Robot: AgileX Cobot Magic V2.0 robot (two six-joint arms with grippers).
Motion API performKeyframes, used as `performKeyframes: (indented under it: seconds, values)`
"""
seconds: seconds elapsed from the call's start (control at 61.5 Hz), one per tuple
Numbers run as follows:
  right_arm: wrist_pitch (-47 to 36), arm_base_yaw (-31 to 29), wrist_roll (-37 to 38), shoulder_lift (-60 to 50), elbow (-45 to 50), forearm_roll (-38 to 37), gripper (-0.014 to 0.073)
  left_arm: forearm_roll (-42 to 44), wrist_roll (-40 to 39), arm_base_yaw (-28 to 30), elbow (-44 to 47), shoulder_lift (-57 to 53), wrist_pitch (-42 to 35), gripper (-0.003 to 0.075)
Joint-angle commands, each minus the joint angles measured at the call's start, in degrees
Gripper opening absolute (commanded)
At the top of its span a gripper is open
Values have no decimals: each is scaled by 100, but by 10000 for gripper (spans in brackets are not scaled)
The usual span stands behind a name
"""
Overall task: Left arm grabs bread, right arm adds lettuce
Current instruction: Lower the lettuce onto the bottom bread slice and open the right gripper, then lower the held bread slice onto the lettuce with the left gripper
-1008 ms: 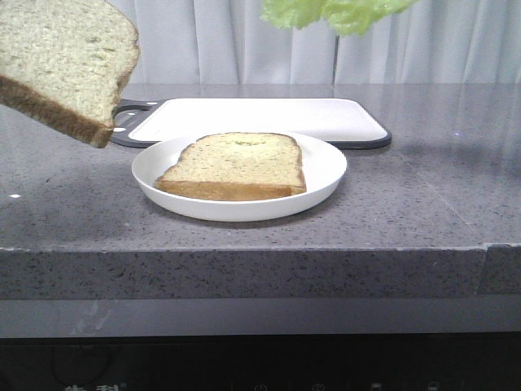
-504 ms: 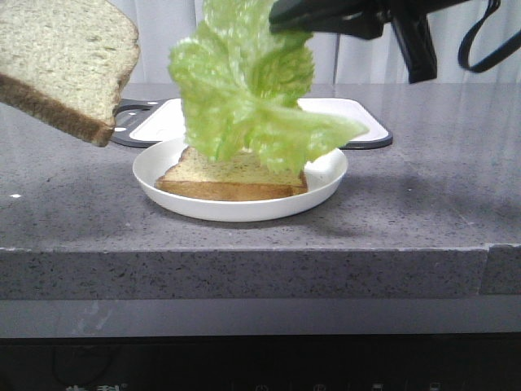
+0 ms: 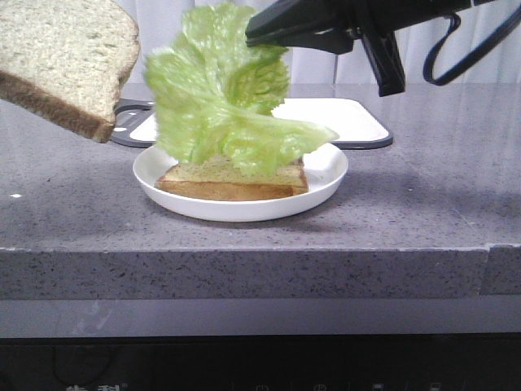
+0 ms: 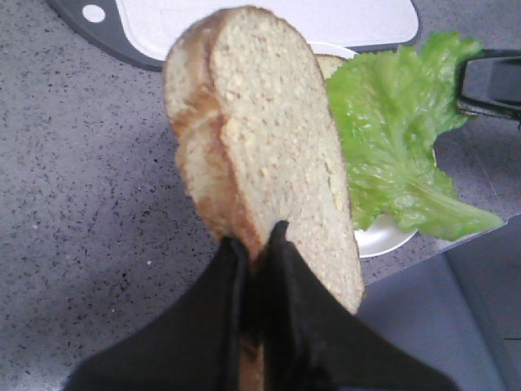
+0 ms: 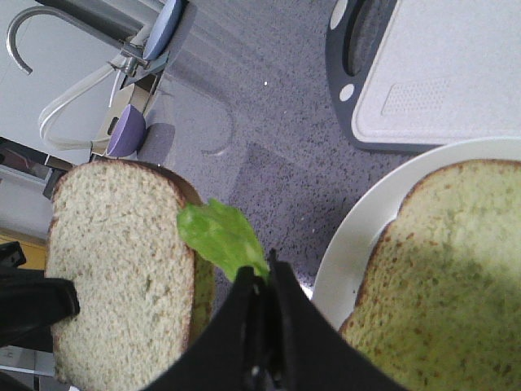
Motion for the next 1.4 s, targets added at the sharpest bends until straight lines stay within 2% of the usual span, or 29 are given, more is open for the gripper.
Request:
performKeyframes:
  seconds: [0.0,0.195,0.26,0.341,0.455,0.52,0.601,0.813,0.91,1.073,1.235,1.382]
  values:
    - [123,-12,-33,-66,-276,668,-116,-225,1,10,-140,-112,-297,-20]
    - [-264,-12,-33,287,-338,668,-113,-225,1,10,-140,-112,-297,-20]
    - [-249,-12,-27,381,-338,668,-82,-225,1,10,-140,-112,-297,-20]
    - [-272,-12,-27,417,-338,668,20,-225,1,10,-140,-112,-297,-20]
    - [-425,-59,-32,417,-338,661,276,-225,1,10,-140,-112,-297,-20]
    - [-521,-145,-38,410,-338,544,393,-225,1,10,-140,-112,-297,-20]
    - [-525,-324,-38,388,-338,246,482,-225,1,10,-140,-112,-297,-20]
    - [44,-951,-32,144,-338,-642,492,-290,1,10,-140,-112,-297,-20]
    - [248,-1219,-19,-185,-338,-1163,492,-592,30,10,-140,-64,-336,-20]
    - [580,-1424,483,-826,-338,-2327,491,-1581,611,10,-140,268,-308,-20]
    - [869,-1424,1204,-1441,-338,-3784,491,-3046,1463,10,-140,842,-299,-20]
    - [1222,-1424,1298,-1841,-338,-4155,491,-4167,2386,10,-163,1487,-153,-20]
